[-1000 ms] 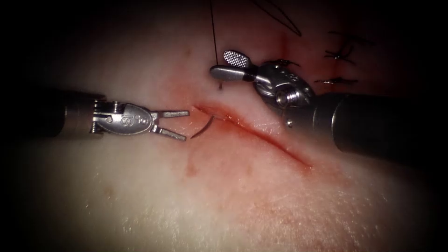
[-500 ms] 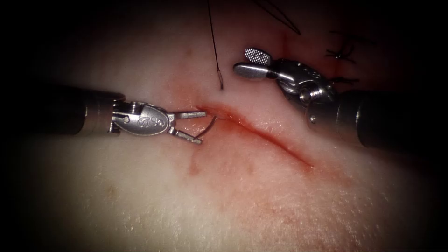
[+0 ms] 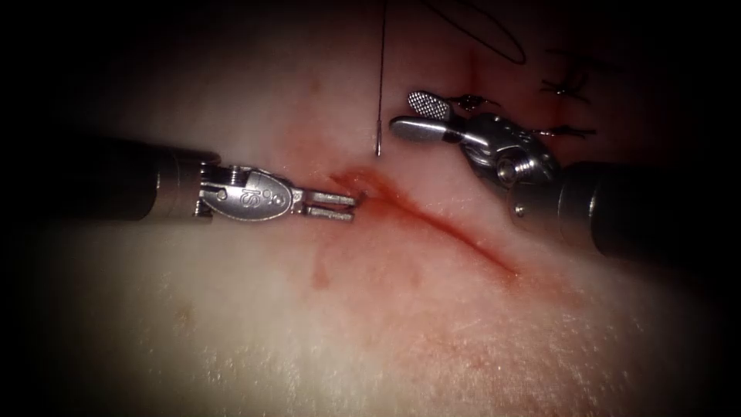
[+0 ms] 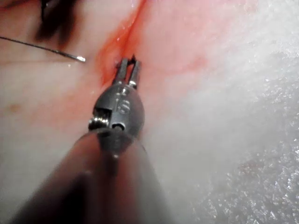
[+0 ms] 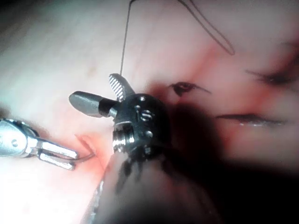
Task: Wound Closure
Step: Grasp the needle with the left needle driver and pull it through the skin.
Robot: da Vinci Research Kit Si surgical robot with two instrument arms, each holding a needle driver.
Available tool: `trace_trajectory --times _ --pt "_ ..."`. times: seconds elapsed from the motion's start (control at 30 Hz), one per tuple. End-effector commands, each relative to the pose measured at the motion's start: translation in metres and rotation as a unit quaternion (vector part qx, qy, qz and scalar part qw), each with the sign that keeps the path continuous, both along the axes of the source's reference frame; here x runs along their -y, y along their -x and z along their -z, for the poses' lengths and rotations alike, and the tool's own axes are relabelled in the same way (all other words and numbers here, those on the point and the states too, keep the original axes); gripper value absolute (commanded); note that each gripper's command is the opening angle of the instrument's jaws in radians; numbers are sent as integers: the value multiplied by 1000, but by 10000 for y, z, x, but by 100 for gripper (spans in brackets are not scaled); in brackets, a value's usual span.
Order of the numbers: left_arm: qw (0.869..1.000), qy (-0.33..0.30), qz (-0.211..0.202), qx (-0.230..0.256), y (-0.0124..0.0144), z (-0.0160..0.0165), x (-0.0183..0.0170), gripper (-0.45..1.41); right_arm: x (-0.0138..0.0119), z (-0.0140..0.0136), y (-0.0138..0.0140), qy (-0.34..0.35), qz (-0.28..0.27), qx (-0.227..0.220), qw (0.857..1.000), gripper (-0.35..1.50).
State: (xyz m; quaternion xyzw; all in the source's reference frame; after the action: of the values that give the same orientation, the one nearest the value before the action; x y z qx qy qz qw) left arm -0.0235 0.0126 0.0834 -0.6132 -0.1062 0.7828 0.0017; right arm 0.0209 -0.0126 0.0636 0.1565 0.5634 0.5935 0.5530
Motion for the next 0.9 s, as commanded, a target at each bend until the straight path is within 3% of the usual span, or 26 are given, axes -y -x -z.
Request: trace_trajectory --times 0.03,0.1,0.17,0.23,0.4,0.43,0.6,0.7,0.8,0.9 --pt "1000 -2 -1 -1 5 -4 3 -45 -4 -3 -9 1 -1 -1 1000 68" --pt "998 -64 -2 1 3 -1 3 -45 -1 -2 -6 35 11 19 999 -35" --pt "994 -112 -6 4 3 4 2 -45 -2 -2 -5 104 41 72 991 -35" --pt "989 -148 -11 13 3 10 1 -45 -3 -1 -5 128 52 90 986 -35" --pt "976 -216 -26 28 2 22 -5 -45 -6 -1 -6 148 79 74 983 -35" --pt "968 -247 -32 34 0 28 -10 -45 -6 -2 -8 152 89 62 982 -18" --pt "950 -308 -38 35 -9 41 -18 -45 -2 -1 -8 159 87 59 982 -35" --pt "938 -343 -40 33 -15 48 -20 -45 -2 0 -8 191 91 73 975 -35" --pt "925 -376 -45 29 -21 57 -17 -45 -5 2 -7 246 123 80 958 -35" --pt "919 -390 -50 40 -23 63 -15 -45 -7 4 -7 265 137 86 950 -35"
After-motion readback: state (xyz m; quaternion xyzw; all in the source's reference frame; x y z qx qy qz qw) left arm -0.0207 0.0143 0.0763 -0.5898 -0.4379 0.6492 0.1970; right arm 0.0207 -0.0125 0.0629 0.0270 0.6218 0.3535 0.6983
